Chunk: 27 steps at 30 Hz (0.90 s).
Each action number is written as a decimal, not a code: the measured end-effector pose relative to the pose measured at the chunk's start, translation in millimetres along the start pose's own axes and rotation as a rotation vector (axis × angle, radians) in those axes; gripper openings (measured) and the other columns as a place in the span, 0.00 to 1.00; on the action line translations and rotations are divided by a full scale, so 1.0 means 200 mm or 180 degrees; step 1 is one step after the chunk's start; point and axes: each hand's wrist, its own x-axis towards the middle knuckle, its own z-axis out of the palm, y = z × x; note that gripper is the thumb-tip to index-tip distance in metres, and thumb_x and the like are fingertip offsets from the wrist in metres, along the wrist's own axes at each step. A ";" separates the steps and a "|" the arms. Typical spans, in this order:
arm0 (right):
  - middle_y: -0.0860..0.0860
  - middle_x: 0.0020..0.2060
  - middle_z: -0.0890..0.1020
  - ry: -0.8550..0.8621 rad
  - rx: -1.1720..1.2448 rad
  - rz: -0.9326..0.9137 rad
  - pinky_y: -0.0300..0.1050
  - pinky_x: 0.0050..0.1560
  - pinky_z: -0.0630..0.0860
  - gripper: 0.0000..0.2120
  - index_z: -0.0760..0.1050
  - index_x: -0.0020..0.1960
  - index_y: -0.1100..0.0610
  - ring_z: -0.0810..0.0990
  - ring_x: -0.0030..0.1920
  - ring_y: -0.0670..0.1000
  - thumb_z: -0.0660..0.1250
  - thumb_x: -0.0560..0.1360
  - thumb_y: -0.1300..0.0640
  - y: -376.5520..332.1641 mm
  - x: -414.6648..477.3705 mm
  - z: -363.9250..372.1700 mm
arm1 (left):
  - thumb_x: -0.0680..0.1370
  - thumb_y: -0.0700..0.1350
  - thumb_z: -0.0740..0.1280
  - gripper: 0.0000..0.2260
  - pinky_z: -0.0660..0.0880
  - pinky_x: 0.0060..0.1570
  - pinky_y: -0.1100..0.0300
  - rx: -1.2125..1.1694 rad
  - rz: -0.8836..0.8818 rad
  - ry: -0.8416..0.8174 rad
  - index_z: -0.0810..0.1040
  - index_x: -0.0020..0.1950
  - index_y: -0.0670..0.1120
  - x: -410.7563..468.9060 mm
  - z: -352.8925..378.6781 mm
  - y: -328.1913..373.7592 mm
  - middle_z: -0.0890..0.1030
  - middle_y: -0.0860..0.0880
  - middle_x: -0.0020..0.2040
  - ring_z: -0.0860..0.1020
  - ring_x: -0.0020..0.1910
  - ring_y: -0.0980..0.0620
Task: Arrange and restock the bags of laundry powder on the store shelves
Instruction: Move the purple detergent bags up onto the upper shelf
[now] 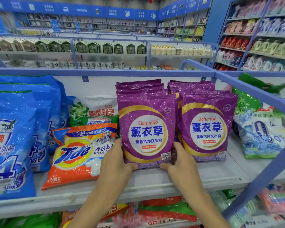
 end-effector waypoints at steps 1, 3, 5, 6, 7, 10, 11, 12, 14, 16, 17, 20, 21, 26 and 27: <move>0.39 0.51 0.82 0.0024 -0.0011 -0.0013 0.25 0.44 0.70 0.26 0.71 0.58 0.43 0.79 0.52 0.43 0.80 0.69 0.60 0.00 0.01 0.00 | 0.65 0.37 0.81 0.33 0.75 0.44 0.66 -0.0017 0.0025 0.0006 0.68 0.58 0.60 0.01 0.01 0.00 0.79 0.63 0.47 0.80 0.48 0.58; 0.38 0.50 0.81 0.0054 -0.0018 -0.0011 0.22 0.42 0.69 0.25 0.71 0.56 0.44 0.78 0.49 0.40 0.80 0.69 0.61 0.00 0.02 0.01 | 0.65 0.35 0.81 0.34 0.78 0.47 0.60 -0.0102 0.0050 0.0008 0.69 0.59 0.61 0.02 0.01 -0.01 0.81 0.63 0.48 0.80 0.49 0.58; 0.37 0.49 0.80 0.0057 -0.0045 -0.0013 0.23 0.41 0.68 0.25 0.71 0.55 0.44 0.77 0.47 0.36 0.80 0.69 0.61 0.00 0.02 0.01 | 0.65 0.34 0.81 0.34 0.80 0.51 0.56 -0.0108 0.0016 0.0012 0.69 0.59 0.61 0.02 0.02 -0.01 0.81 0.62 0.49 0.81 0.50 0.58; 0.37 0.49 0.80 0.0046 -0.0063 -0.0014 0.24 0.41 0.68 0.25 0.71 0.55 0.44 0.77 0.47 0.36 0.80 0.69 0.61 0.00 0.01 0.01 | 0.65 0.34 0.81 0.33 0.80 0.52 0.55 -0.0098 -0.0001 0.0016 0.70 0.59 0.61 0.02 0.02 -0.02 0.81 0.62 0.50 0.81 0.51 0.57; 0.37 0.49 0.80 0.0044 -0.0068 -0.0017 0.25 0.42 0.68 0.25 0.70 0.56 0.43 0.77 0.48 0.38 0.80 0.69 0.60 0.00 0.01 0.01 | 0.66 0.34 0.81 0.32 0.80 0.52 0.57 -0.0088 0.0016 0.0023 0.70 0.59 0.60 0.02 0.02 -0.02 0.81 0.62 0.50 0.81 0.52 0.57; 0.42 0.52 0.81 0.0091 -0.0126 -0.0049 0.37 0.49 0.73 0.25 0.72 0.60 0.45 0.79 0.53 0.45 0.80 0.70 0.57 0.00 -0.02 0.00 | 0.68 0.36 0.79 0.29 0.73 0.45 0.73 0.0059 0.0097 0.0025 0.72 0.62 0.56 -0.01 0.02 -0.02 0.80 0.64 0.50 0.81 0.52 0.57; 0.43 0.53 0.82 0.0107 -0.0154 -0.0078 0.41 0.52 0.74 0.25 0.73 0.62 0.46 0.79 0.54 0.47 0.80 0.71 0.56 -0.01 -0.03 -0.01 | 0.70 0.37 0.79 0.28 0.70 0.43 0.75 0.0135 0.0113 0.0028 0.73 0.65 0.54 -0.02 0.02 -0.01 0.80 0.63 0.51 0.80 0.53 0.57; 0.44 0.54 0.81 0.0100 -0.0187 -0.0113 0.45 0.54 0.76 0.25 0.73 0.64 0.47 0.79 0.56 0.48 0.79 0.72 0.54 -0.01 -0.04 -0.01 | 0.71 0.39 0.78 0.29 0.70 0.44 0.74 0.0215 0.0138 0.0030 0.72 0.69 0.53 -0.04 0.02 0.01 0.81 0.61 0.53 0.80 0.54 0.55; 0.45 0.57 0.80 0.0057 -0.0290 -0.0220 0.48 0.58 0.77 0.25 0.72 0.69 0.48 0.78 0.60 0.49 0.75 0.75 0.52 -0.01 -0.08 -0.02 | 0.74 0.43 0.76 0.32 0.73 0.47 0.63 0.0404 0.0202 0.0073 0.67 0.75 0.53 -0.10 0.01 0.04 0.83 0.55 0.58 0.81 0.57 0.51; 0.45 0.61 0.78 -0.0011 -0.0442 -0.0336 0.50 0.60 0.77 0.25 0.68 0.74 0.48 0.77 0.63 0.49 0.70 0.78 0.48 -0.01 -0.12 -0.04 | 0.77 0.45 0.73 0.32 0.72 0.48 0.59 0.0594 0.0261 0.0127 0.64 0.78 0.51 -0.16 -0.01 0.06 0.84 0.50 0.59 0.81 0.57 0.46; 0.45 0.63 0.77 -0.0053 -0.0490 -0.0379 0.51 0.61 0.77 0.25 0.67 0.75 0.47 0.76 0.65 0.49 0.68 0.80 0.46 -0.01 -0.14 -0.05 | 0.78 0.46 0.72 0.31 0.72 0.48 0.58 0.0690 0.0281 0.0157 0.64 0.79 0.50 -0.20 -0.02 0.07 0.84 0.48 0.60 0.81 0.58 0.45; 0.47 0.72 0.73 -0.0222 -0.0660 -0.0473 0.50 0.67 0.73 0.27 0.63 0.79 0.49 0.72 0.71 0.50 0.62 0.83 0.43 0.01 -0.24 -0.10 | 0.81 0.50 0.68 0.24 0.72 0.53 0.56 0.1090 0.0335 0.0231 0.70 0.76 0.48 -0.33 -0.06 0.07 0.82 0.47 0.64 0.79 0.62 0.46; 0.47 0.75 0.71 -0.0285 -0.0726 -0.0519 0.50 0.69 0.70 0.28 0.62 0.80 0.50 0.69 0.74 0.50 0.61 0.83 0.42 0.02 -0.27 -0.12 | 0.81 0.51 0.67 0.23 0.73 0.57 0.54 0.1200 0.0364 0.0258 0.72 0.75 0.47 -0.38 -0.07 0.05 0.81 0.47 0.65 0.78 0.64 0.45; 0.49 0.80 0.65 -0.0435 -0.0889 -0.0815 0.48 0.80 0.56 0.31 0.63 0.80 0.53 0.59 0.80 0.50 0.58 0.83 0.38 0.06 -0.47 -0.13 | 0.81 0.54 0.66 0.23 0.63 0.75 0.47 0.1770 0.0257 0.0292 0.73 0.74 0.46 -0.68 -0.12 -0.08 0.74 0.46 0.74 0.65 0.76 0.41; 0.49 0.80 0.64 -0.0471 -0.0893 -0.0862 0.48 0.81 0.54 0.31 0.63 0.80 0.53 0.56 0.81 0.49 0.58 0.83 0.38 0.06 -0.51 -0.12 | 0.82 0.55 0.65 0.24 0.62 0.77 0.46 0.1850 0.0187 0.0334 0.73 0.75 0.46 -0.74 -0.13 -0.11 0.72 0.46 0.75 0.63 0.77 0.41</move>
